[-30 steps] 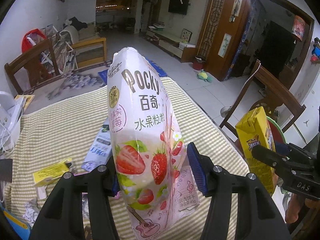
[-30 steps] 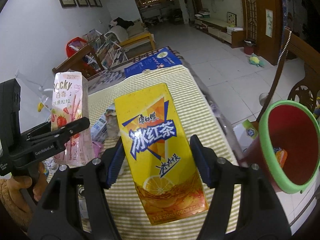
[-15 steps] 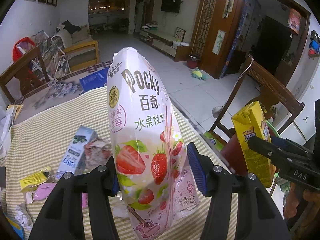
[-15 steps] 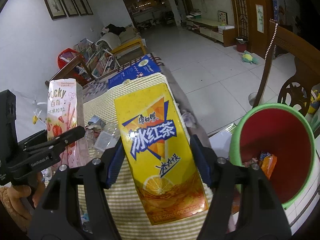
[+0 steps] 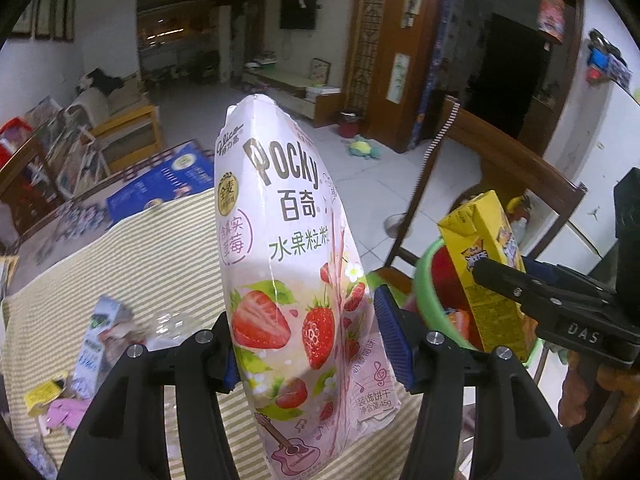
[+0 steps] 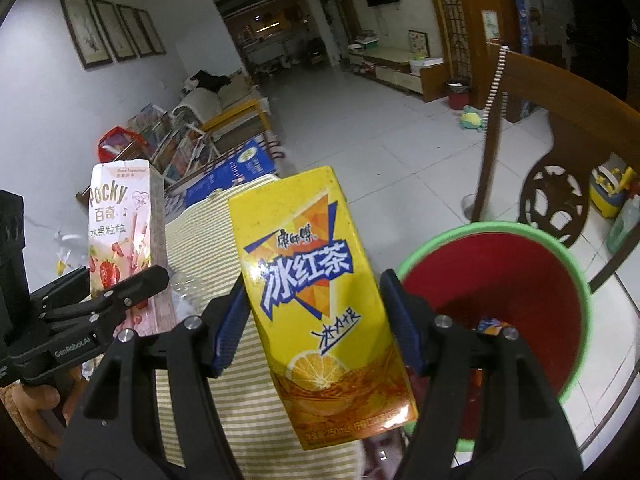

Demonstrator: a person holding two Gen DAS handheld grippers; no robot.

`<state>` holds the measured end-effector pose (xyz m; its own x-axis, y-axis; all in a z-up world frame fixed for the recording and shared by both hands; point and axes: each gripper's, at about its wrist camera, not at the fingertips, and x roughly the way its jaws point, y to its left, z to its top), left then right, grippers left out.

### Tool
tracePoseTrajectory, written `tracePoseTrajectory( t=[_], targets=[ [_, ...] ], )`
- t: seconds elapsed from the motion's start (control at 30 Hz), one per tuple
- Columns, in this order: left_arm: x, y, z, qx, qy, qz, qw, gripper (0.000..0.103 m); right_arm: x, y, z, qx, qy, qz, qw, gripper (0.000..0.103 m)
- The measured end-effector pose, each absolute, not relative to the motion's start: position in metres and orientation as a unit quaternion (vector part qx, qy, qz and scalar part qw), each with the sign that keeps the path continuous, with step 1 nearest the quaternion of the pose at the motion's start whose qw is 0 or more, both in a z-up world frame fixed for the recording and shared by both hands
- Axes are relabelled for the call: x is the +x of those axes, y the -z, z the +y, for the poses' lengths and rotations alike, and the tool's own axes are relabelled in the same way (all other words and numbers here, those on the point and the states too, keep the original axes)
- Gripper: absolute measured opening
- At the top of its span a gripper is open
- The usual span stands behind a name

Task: Collect trash
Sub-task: 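Carry the Pocky box and tea carton over the red bucket, then open both tools to drop the box and carton into the bucket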

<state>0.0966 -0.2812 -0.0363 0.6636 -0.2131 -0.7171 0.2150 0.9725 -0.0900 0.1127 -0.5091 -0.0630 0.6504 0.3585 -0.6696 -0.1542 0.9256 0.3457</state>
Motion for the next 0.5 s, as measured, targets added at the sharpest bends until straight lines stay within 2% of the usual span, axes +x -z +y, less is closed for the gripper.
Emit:
tracePoseTrajectory(
  t=[0.5],
  targets=[
    [0.118,0.063,-0.396,0.035,0.237,0.434,0.868,0.053,0.107,0.087,-0.630,0.197,-0.026,0.400,0.895,0.062]
  ],
)
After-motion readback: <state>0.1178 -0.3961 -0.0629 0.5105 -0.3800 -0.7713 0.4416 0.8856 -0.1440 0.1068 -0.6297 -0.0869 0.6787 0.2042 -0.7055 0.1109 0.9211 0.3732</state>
